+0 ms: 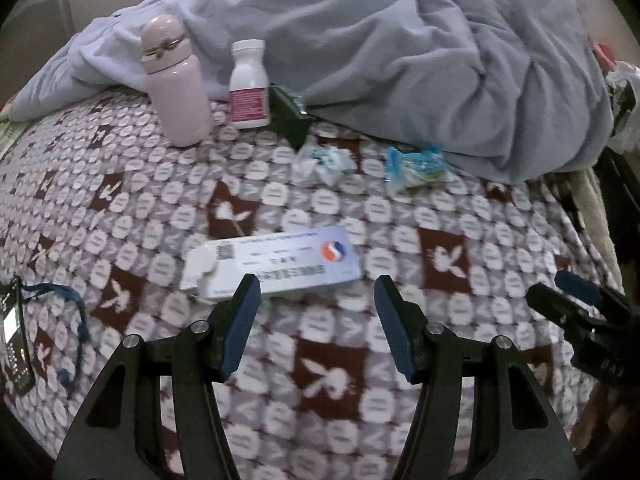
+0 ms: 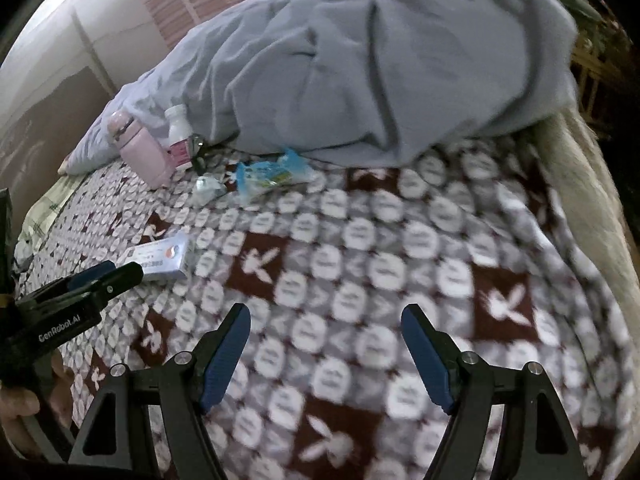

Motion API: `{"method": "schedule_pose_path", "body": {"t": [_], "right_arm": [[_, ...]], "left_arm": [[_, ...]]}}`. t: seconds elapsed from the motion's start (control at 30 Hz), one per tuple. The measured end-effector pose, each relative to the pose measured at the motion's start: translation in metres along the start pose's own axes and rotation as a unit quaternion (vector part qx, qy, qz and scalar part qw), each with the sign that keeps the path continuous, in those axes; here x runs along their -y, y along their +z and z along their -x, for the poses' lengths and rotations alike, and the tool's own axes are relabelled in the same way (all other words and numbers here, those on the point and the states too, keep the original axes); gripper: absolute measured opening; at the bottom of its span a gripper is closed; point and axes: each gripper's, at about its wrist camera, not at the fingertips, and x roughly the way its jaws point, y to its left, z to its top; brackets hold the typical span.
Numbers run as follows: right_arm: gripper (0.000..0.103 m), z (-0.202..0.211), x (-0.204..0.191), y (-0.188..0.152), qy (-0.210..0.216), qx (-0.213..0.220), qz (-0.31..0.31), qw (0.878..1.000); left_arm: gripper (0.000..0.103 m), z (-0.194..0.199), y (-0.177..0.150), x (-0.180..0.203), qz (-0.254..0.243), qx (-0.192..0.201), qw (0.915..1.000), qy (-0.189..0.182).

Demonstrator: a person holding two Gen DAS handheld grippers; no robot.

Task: Collect trash
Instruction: 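Return both tools to the bed toward the remaining packets, then grasp the blue Milk Sachima packet with the right tool while the left tool grasps the crumpled wrapper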

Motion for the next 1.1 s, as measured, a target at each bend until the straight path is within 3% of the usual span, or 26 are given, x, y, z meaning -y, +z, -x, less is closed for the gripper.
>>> {"method": "schedule_pose_path", "body": {"t": [0.2, 0.53, 0.9, 0.97, 1.0, 1.1], "right_arm": [[0.076, -0.025, -0.014, 0.024, 0.006, -0.006, 0.006, 1.000], [0.080, -0.069, -0.031, 0.071, 0.022, 0.015, 0.024, 0.999], [0.081, -0.130, -0.045, 0.103, 0.006, -0.017, 0.087, 0.996], [0.077, -0.129, -0.043, 0.101, 0.009, -0.009, 0.085, 0.996], [0.067, -0.124, -0.040, 0.098, 0.010, -0.003, 0.082, 0.997], [0.064, -0.104, -0.029, 0.091, 0.024, 0.014, 0.074, 0.997]], "left_arm": [[0.058, -0.009, 0.008, -0.019, 0.009, -0.008, 0.9999, -0.004], [0.058, -0.018, 0.028, -0.047, 0.033, -0.014, 0.9973, -0.063], [0.058, -0.046, 0.059, -0.058, 0.031, -0.036, 0.9948, -0.090], [0.058, -0.052, 0.064, -0.055, 0.032, -0.039, 0.9947, -0.090], [0.058, -0.057, 0.069, -0.051, 0.031, -0.042, 0.9948, -0.087], [0.058, -0.068, 0.079, -0.038, 0.023, -0.044, 0.9959, -0.076]]}}
